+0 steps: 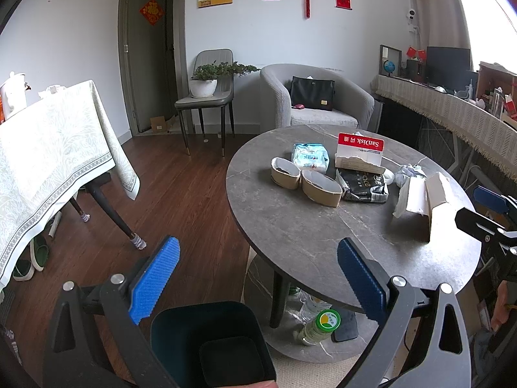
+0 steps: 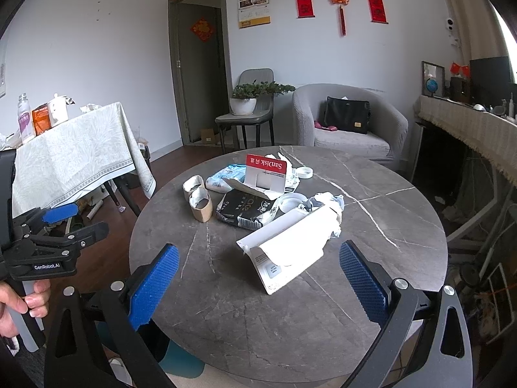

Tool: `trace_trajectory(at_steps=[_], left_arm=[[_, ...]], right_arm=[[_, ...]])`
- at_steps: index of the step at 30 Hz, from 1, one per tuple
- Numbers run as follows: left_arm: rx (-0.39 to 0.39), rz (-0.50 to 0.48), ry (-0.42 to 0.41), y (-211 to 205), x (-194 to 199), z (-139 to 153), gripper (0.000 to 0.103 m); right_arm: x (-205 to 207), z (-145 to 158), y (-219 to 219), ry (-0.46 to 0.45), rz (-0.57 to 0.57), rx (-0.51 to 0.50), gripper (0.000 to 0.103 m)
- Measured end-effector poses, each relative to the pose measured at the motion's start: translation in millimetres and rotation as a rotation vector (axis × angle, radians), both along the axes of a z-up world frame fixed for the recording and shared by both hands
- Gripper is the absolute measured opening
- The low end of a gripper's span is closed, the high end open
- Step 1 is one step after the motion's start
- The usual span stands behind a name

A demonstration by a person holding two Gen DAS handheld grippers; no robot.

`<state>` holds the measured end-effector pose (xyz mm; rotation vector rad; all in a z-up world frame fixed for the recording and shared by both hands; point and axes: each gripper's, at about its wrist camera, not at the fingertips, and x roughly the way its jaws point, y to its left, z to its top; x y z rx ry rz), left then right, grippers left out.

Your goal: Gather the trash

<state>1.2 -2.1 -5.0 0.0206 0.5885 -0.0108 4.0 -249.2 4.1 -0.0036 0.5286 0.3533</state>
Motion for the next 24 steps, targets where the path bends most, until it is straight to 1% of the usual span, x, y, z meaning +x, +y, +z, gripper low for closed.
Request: trace_trajectory(at_steps=[24], left_arm=[[0.005, 0.003, 0.003, -0.6, 0.0, -1.0, 0.1]], right_arm=[[0.4, -0.3, -0.8, 0.004, 0.002, -0.005, 0.101]])
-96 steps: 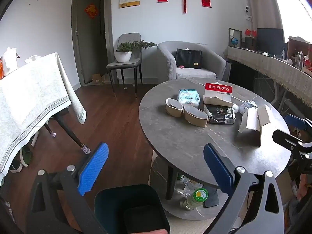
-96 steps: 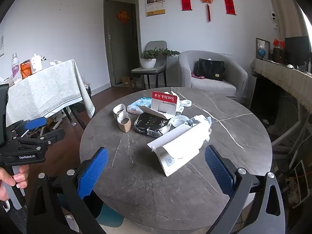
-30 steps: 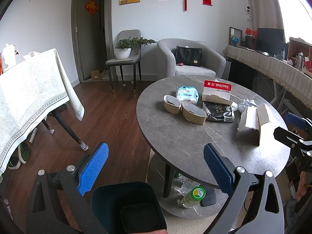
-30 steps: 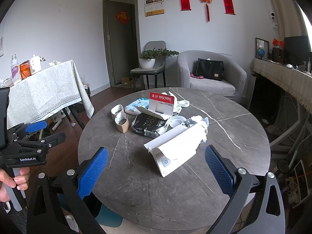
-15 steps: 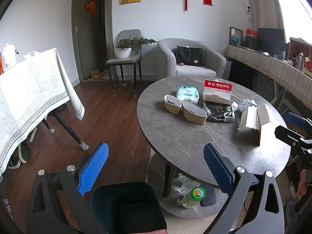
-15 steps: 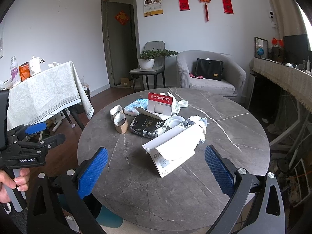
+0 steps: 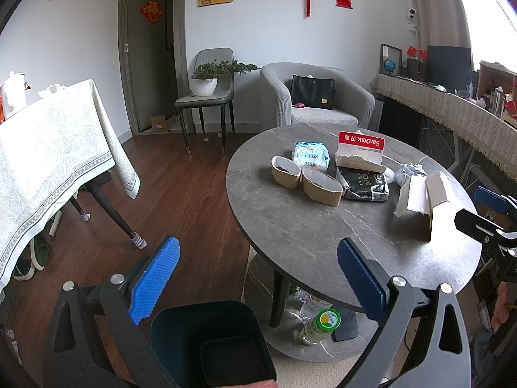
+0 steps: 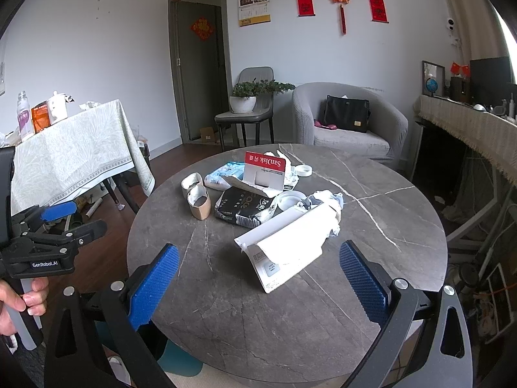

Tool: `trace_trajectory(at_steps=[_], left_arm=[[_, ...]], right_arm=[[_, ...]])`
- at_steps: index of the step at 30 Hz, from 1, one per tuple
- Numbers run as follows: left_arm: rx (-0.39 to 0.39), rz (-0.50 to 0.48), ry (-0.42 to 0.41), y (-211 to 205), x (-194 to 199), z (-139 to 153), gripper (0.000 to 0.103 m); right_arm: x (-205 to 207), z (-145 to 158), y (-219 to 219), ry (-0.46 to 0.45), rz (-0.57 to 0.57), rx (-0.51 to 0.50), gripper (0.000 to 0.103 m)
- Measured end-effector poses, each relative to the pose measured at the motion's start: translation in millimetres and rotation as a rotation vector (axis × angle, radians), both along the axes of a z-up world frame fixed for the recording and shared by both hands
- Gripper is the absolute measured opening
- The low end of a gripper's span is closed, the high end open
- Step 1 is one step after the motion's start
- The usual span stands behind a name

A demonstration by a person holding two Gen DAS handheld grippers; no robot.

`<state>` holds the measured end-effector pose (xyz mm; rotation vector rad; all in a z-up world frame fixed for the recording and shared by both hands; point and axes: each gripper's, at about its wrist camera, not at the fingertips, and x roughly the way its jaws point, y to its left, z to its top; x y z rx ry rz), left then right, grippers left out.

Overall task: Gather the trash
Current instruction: 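Grasp the white folded paper box with the right tool while the left tool approaches the cardboard rings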

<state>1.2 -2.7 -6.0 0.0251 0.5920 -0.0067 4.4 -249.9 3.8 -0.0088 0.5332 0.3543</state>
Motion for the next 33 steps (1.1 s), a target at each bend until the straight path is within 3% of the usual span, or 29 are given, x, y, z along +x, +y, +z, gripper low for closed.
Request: trace_trajectory(at_steps=[13, 19, 28, 33], left_arm=[[-0.01, -0.046, 0.05, -6, 14, -11, 0.099], [-0.091, -0.059, 0.075, 0, 32, -12, 0.099], [-0.103, -0.085, 0.085, -7, 55, -15, 0.099], [-0.108, -0.102, 0.087, -14, 64, -15, 0.098]], right_arm=[[17, 1, -7, 0.017, 0.079, -0.054, 0.101], [32, 2, -8, 0.03, 0.123, -0.111, 0.101], [50, -5, -1, 0.055, 0.197, -0.186, 0.101], [60, -3, -7, 0.067, 0.221, -0.159, 0.101]])
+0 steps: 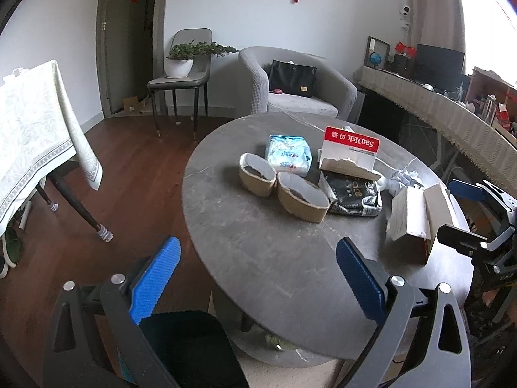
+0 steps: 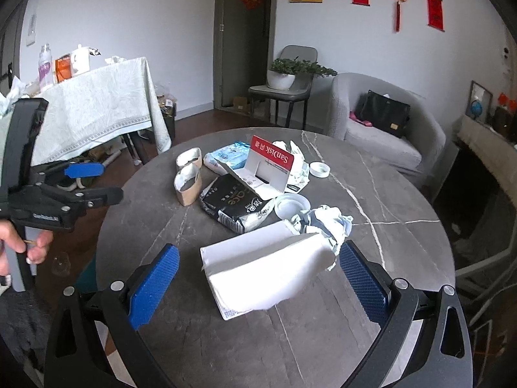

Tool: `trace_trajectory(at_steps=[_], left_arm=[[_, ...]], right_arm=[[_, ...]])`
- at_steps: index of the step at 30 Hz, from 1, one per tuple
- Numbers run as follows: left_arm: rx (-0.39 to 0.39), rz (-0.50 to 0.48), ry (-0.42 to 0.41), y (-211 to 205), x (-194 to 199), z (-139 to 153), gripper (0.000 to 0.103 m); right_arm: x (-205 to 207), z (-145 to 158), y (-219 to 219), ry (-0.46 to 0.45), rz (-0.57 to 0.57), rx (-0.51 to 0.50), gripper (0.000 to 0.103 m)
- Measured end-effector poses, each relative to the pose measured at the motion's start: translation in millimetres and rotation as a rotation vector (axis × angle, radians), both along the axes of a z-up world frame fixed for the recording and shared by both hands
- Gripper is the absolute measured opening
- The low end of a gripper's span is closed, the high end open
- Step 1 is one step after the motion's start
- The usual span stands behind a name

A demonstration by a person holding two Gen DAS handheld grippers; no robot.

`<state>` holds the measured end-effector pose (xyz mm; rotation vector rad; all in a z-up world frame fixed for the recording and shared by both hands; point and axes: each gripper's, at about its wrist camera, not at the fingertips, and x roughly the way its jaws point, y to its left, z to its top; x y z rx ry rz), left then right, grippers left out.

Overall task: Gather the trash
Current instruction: 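Grasp the white folded paper box with the right tool while the left tool approaches the cardboard rings, then grasp a brown cardboard ring with the left tool while the right tool lifts the white paper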

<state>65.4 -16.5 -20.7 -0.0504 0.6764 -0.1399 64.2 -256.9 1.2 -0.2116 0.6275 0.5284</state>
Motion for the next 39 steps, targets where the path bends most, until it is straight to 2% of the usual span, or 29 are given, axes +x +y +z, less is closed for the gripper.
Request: trace_trajectory(at_steps=[6, 12, 14, 15, 16, 18, 21, 24, 29, 34, 37, 39], left_arm=[[-0.003, -0.034, 0.002, -11, 9, 4, 0.098], [-0.009, -0.039, 0.011, -15, 19, 6, 0.097], [-0.014, -0.043, 0.015, -18, 22, 5, 0.097], [-0.013, -0.048, 0.019, -20, 23, 5, 0.095], [-0.011, -0.051, 0.021, -22, 24, 4, 0.094], [-0.004, -0.055, 0.026, -24, 25, 3, 0.087], [-0.006, -0.054, 0.039, -26, 28, -2, 0.084], [-0.018, -0.051, 0.058, -27, 34, -4, 0.076], [-0.034, -0.034, 0.074, -28, 41, -4, 0.073], [-0.041, -0.022, 0.106, -41, 51, -9, 0.073], [-0.012, 0.004, 0.114, -49, 57, -12, 0.073], [0.013, 0.027, 0.126, -52, 61, -13, 0.067]], right_arm=[[9, 2, -4, 0.001, 0.027, 0.012, 0.101], [20, -3, 2, 0.028, 0.075, -0.022, 0.1], [21, -4, 6, 0.032, 0.099, -0.027, 0.091], [22, -4, 6, 0.036, 0.106, -0.026, 0.083], [23, -5, 7, 0.044, 0.113, -0.025, 0.08], [23, -6, 8, 0.054, 0.123, -0.023, 0.08], [23, -3, 8, 0.062, 0.126, -0.009, 0.079], [23, 4, 3, 0.069, 0.127, 0.051, 0.079], [20, 29, -9, 0.0, 0.077, 0.144, 0.079], [25, 48, -27, -0.072, -0.031, 0.216, 0.079], [28, 51, -36, -0.083, -0.064, 0.234, 0.079], [32, 52, -40, -0.081, -0.077, 0.244, 0.079]])
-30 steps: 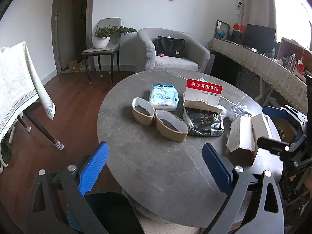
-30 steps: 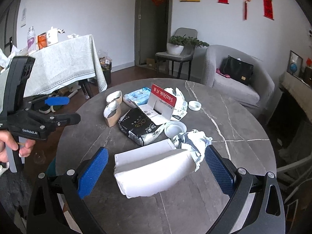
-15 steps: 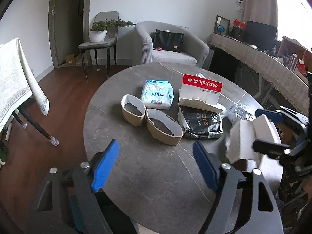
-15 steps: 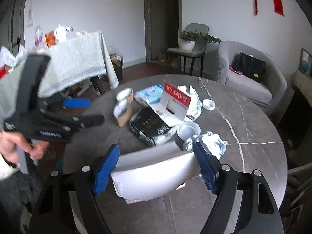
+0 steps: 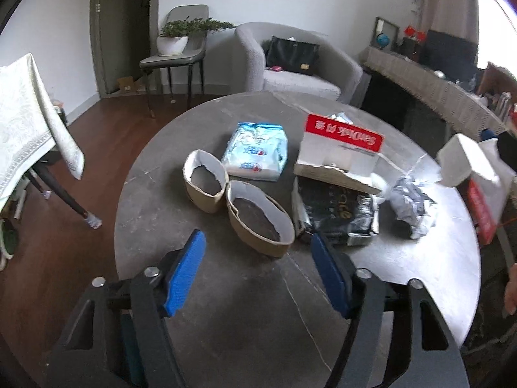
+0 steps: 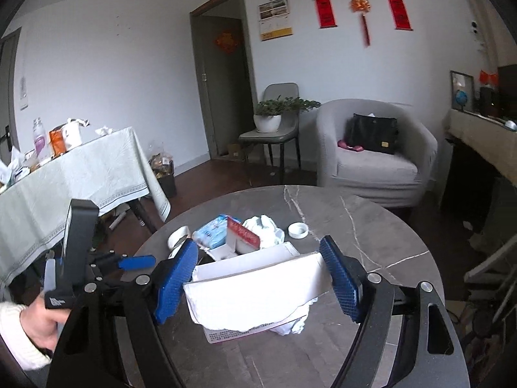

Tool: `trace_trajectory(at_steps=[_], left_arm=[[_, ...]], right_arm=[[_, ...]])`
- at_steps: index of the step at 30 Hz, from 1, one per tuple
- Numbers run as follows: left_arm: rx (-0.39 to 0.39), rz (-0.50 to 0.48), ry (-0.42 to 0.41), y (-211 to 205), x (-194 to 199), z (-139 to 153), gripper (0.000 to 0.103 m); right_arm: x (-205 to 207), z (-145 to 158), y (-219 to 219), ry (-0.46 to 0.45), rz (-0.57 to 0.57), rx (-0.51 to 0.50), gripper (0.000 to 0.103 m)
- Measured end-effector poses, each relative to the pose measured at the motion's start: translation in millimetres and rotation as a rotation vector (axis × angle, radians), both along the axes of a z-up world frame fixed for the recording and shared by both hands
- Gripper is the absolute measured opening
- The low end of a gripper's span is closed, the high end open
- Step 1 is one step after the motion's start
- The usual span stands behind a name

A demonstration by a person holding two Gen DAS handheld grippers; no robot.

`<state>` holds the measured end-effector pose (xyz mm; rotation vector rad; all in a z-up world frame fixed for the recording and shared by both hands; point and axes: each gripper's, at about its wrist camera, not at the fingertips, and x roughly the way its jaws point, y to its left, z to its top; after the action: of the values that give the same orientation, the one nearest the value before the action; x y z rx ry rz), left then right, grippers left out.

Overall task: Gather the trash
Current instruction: 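Grasp a brown cardboard ring with the left tool while the right tool lifts the white paper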

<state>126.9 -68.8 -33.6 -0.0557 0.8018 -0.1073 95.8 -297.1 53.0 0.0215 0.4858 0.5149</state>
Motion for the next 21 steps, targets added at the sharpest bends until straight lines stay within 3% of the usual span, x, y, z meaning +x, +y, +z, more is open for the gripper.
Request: trace_trajectory(at_steps=[9, 15, 21], left_arm=[[0.044, 0.071, 0.031, 1, 18, 1, 0.066], [-0.006, 0.016, 0.053, 10, 18, -4, 0.047], [-0.019, -0.03, 0.05, 15, 9, -4, 0.034]], right_arm=[[5, 1, -3, 0.0, -0.009, 0.026, 0.079], [3, -3, 5, 0.009, -0.001, 0.022, 0.079], [-1, -4, 19, 0.012, 0.012, 0.025, 0.079]])
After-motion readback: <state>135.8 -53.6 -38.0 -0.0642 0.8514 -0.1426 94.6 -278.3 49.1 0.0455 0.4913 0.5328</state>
